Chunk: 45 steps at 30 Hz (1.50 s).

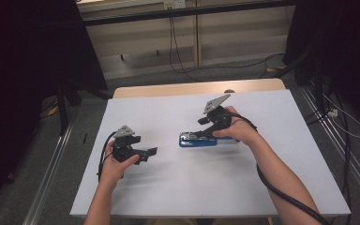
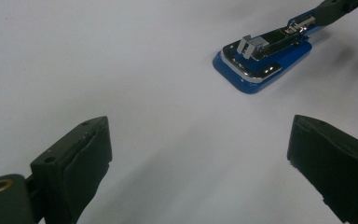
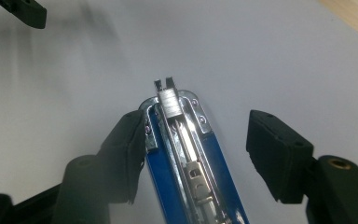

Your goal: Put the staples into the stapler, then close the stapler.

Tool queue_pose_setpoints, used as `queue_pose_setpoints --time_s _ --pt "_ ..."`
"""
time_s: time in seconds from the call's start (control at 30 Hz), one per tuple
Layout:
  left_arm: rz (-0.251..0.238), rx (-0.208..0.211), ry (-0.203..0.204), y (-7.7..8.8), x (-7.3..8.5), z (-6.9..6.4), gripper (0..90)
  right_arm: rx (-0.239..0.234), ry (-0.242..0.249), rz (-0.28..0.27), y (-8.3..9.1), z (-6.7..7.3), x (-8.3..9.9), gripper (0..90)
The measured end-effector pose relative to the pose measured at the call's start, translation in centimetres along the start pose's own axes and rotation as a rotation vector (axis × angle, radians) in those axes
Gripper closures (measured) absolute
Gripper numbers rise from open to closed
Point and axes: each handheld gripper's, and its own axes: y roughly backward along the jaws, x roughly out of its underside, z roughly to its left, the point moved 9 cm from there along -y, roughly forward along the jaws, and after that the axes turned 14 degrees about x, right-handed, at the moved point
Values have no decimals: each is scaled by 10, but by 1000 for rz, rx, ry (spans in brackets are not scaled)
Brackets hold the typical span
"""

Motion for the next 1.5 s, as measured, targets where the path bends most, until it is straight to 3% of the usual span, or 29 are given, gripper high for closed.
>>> queue_pose_setpoints --time_s 0.07,0.13,0.23,0.43,0.73,1.0,1.27,1.33,1.4,1.5 --pt "1 2 -4 0 -1 -1 65 39 -5 -19 4 -2 0 308" --pt "-3 7 -5 -1 -2 -2 65 43 -27 -36 8 -2 1 300" --pt "1 7 -9 -2 -2 -2 65 85 -29 -19 14 -4 6 249" --pt "5 11 -18 -7 -3 -5 65 147 -82 -19 32 -9 18 180" --pt "-9 9 -17 -11 -7 -9 71 246 -169 -18 56 -17 40 149" --pt "-17 3 -21 -16 -9 -10 80 316 -199 -33 76 -15 59 150" --pt "-67 -12 5 -19 -16 -9 111 378 -265 -38 87 -22 77 214" --pt "-71 -17 -9 -20 -17 -9 150 377 -295 -44 91 -21 79 289" --pt "-69 -28 -25 -22 -18 -9 192 393 -290 -27 95 -22 85 323" --pt "-63 -31 -14 -28 -19 -11 260 409 -315 -34 97 -25 92 442"
